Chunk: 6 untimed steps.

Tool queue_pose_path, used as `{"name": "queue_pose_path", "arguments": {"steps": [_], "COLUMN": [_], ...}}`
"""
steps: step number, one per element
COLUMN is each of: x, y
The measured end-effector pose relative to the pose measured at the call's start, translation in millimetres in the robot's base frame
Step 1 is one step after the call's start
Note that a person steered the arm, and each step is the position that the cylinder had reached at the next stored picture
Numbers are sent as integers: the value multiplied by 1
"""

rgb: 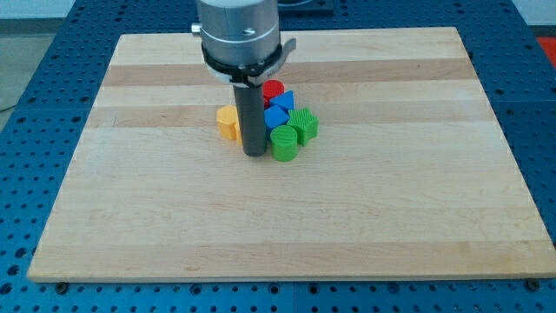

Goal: Push the yellow blocks towards the center left

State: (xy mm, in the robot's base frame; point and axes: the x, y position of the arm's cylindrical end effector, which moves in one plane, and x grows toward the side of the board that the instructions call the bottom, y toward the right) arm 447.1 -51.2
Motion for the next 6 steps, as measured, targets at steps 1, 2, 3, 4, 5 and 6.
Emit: {"name": "queue_pose_path", "arguments": {"steps": [1,2,3,4,5,6], "x": [3,-3,-21,-34,-35,-35], "y": [36,58,46,-3,-48,-74]}}
